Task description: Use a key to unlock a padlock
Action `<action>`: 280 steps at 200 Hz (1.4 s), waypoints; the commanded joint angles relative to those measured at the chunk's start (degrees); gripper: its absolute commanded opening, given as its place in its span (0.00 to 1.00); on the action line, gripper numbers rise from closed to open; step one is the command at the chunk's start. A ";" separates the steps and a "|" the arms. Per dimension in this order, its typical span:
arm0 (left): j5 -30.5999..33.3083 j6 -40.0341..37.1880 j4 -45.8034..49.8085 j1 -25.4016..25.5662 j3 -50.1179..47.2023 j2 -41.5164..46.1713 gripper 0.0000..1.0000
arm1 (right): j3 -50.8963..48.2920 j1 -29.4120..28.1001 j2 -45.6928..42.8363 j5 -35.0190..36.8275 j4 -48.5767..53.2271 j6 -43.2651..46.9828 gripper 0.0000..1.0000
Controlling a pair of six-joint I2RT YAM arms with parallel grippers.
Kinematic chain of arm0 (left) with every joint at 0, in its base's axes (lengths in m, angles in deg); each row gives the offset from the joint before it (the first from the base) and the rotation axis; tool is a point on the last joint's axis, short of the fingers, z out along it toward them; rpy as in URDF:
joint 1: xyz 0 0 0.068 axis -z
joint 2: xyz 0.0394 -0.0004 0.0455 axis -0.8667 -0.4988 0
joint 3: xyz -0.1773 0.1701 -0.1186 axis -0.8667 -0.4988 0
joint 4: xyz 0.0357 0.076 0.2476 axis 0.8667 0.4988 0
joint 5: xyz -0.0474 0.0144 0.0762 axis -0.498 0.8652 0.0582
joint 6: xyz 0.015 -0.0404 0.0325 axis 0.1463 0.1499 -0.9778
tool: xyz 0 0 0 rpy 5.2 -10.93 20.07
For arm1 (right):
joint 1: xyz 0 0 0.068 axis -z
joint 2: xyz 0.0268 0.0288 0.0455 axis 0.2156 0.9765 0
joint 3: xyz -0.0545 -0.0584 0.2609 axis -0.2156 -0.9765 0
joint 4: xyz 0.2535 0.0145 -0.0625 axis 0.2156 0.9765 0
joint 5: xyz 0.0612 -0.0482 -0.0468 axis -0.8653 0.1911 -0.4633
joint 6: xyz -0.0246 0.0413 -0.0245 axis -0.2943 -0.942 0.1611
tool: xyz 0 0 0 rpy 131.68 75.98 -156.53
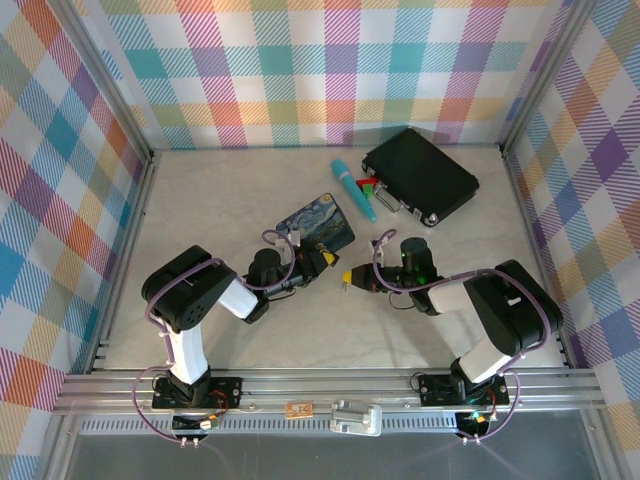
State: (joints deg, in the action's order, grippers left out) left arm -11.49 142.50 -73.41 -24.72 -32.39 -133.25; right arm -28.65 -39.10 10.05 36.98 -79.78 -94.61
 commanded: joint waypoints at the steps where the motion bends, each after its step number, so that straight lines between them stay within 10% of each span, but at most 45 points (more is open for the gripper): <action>1: -1.30 0.26 -3.96 -0.72 1.23 -0.59 0.00 | 1.40 -0.37 0.00 -1.41 -2.13 -0.20 0.00; 280: -2.18 0.79 -3.96 -1.16 0.97 0.98 0.00 | 4.48 -0.94 3.22 3.30 0.50 -1.51 0.00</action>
State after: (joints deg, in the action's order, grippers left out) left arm -12.16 142.68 -73.41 -25.16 -32.24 -133.25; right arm -25.44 -39.80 12.76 41.20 -78.42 -96.64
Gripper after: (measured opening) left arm 0.086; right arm 0.047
